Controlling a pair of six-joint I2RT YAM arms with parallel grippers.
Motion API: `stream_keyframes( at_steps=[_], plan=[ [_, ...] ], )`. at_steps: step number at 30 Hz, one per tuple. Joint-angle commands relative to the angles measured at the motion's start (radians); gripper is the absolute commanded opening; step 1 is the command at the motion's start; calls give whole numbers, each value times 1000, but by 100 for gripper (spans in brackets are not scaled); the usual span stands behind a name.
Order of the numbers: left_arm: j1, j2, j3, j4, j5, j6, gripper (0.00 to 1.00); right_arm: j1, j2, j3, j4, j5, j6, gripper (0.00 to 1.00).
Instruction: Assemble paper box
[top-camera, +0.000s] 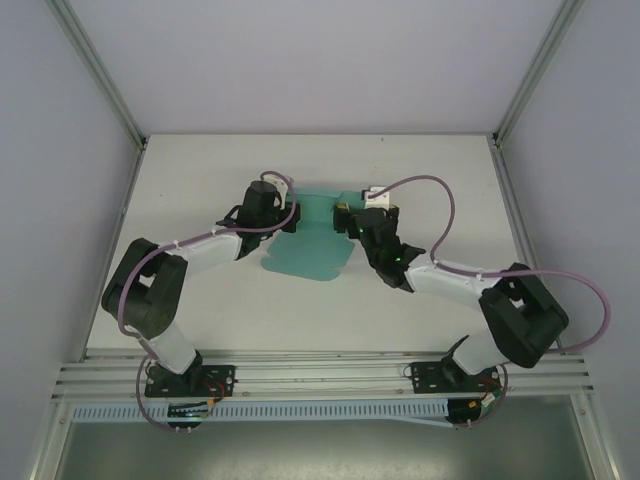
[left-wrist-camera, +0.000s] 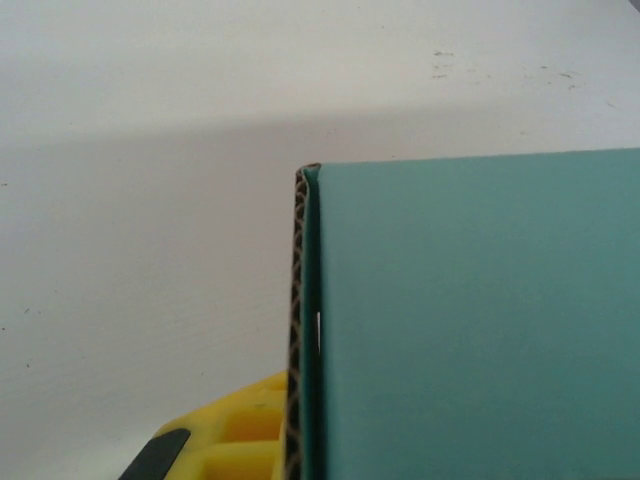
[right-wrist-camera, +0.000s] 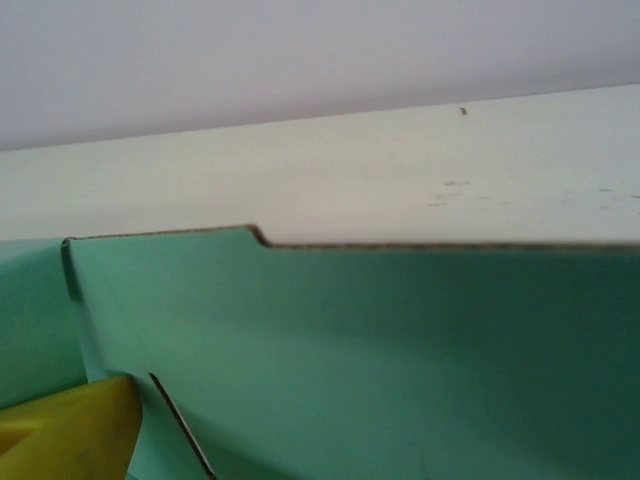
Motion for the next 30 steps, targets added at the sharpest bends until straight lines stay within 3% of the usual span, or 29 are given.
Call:
stream_keyframes(
  at_steps=[1,8,14,19,25,30],
  plan=[
    [-8,4,24,34,15,-16,0,-1,-105,-44,-107,40,0,99],
    [-8,4,24,37,1,3,0,-13,-428,-190,-381,45,67,99],
    [-8,-3,23,49,19,13,0,-46,-598,-278,-521,-66,155,99],
    [-8,1,29,49,40,18,0,-49,-578,-325,-421,-120,166,99],
    [-8,13,29,54,106,64,0,-70,-466,-245,-404,-72,129,99],
    [-8,15,39,51,136,59,0,-116,-388,-179,-310,-210,82,99]
  ],
)
